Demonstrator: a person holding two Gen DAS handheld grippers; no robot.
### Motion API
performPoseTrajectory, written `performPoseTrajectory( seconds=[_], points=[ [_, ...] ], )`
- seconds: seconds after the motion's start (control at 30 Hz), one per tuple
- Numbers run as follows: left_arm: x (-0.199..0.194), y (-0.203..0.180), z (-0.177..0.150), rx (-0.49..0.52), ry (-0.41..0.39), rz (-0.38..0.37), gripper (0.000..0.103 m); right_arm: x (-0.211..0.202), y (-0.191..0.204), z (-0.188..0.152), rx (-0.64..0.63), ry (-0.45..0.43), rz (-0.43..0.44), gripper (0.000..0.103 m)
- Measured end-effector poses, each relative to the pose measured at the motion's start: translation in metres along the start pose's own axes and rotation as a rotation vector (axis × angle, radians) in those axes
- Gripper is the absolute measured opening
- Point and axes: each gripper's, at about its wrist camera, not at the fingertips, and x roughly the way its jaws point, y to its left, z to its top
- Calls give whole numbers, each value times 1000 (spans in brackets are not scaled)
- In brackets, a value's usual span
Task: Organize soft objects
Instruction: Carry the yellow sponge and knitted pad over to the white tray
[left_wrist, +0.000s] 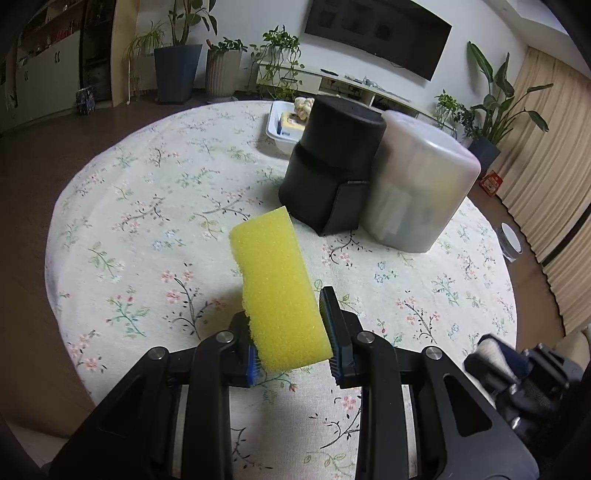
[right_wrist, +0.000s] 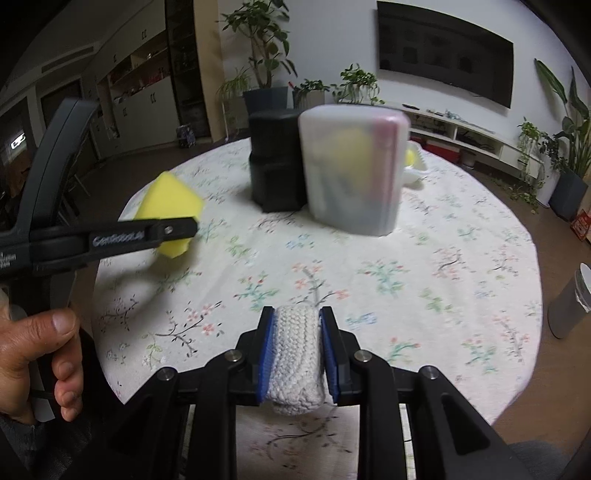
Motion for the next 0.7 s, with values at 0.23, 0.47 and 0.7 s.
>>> performPoseTrajectory(
  seconds=[0.23,0.47,0.7],
  points=[
    [-15,8,16,11,-45,18,26,-18,-27,16,32,-41,-28,26],
    [-20,26,46,16,-77,59,26,-28,-77,39,80,-68,-84,26],
    [-8,41,78,31,-72,82,26,-24,-130,64,104,-63,-142,26]
  ],
)
